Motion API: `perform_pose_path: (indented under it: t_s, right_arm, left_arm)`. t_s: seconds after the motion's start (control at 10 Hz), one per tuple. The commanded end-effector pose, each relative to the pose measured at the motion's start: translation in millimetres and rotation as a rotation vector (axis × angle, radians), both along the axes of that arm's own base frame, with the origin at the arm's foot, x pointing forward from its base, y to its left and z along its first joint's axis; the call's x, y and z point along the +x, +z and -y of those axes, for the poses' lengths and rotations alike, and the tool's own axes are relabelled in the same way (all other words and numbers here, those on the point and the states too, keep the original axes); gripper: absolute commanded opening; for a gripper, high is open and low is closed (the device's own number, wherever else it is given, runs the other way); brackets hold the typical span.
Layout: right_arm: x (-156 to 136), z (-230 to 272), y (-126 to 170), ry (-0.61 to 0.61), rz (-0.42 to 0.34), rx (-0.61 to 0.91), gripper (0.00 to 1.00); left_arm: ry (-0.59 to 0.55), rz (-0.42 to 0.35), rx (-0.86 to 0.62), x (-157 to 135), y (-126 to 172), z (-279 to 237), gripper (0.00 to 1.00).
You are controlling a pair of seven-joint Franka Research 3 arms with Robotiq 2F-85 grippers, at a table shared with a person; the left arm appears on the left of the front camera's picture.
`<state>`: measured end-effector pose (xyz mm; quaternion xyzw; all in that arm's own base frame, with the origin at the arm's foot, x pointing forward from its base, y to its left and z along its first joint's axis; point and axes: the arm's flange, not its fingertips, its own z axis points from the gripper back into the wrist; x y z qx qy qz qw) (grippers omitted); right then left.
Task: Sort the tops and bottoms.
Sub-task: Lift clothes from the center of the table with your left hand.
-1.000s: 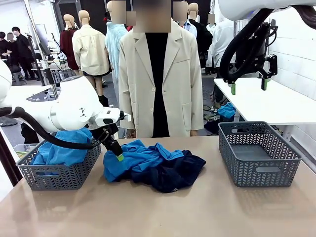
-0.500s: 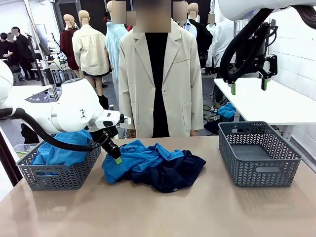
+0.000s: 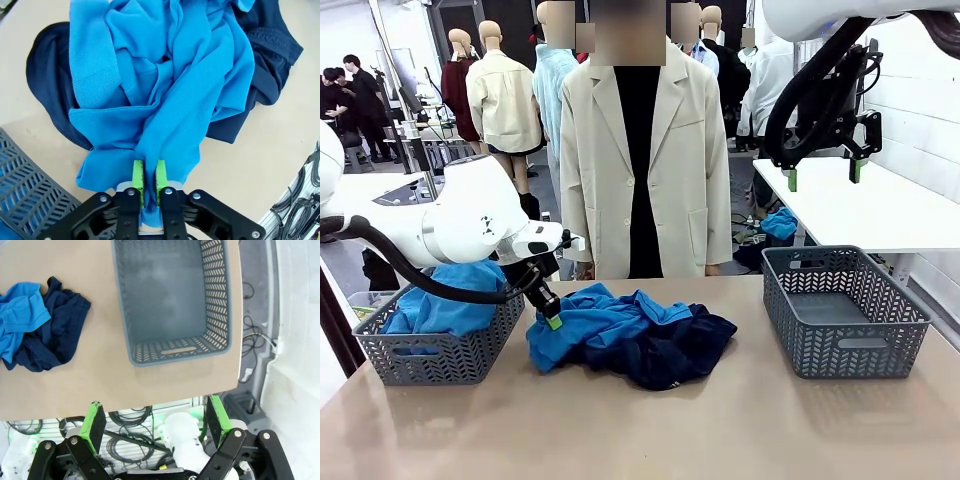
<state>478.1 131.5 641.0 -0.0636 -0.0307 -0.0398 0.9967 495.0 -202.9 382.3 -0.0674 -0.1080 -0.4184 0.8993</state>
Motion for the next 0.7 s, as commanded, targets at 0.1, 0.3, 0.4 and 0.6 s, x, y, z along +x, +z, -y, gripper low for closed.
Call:
perform_pose_path:
  t_s: [0.1,0.3,0.4,0.6]
  right_arm:
    - [0,2,1,0.013,-0.004,-0.01,1.0]
    - [0,2,1,0.013,-0.004,-0.01,1.0]
    - [0,2,1,0.013,-0.004,-0.01,1.0]
    - [0,2,1,0.013,-0.004,-0.01,1.0]
  left_arm:
    - [-0.013,0.001,-0.065,-8,18,-15,0.0]
    - [-0.02,0.117,-0.105,-33,73,-30,0.0]
    - [-0.06,0.219,-0.153,-52,114,-37,0.0]
    - [-0.178,0.4,-0.165,-97,191,-40,0.0]
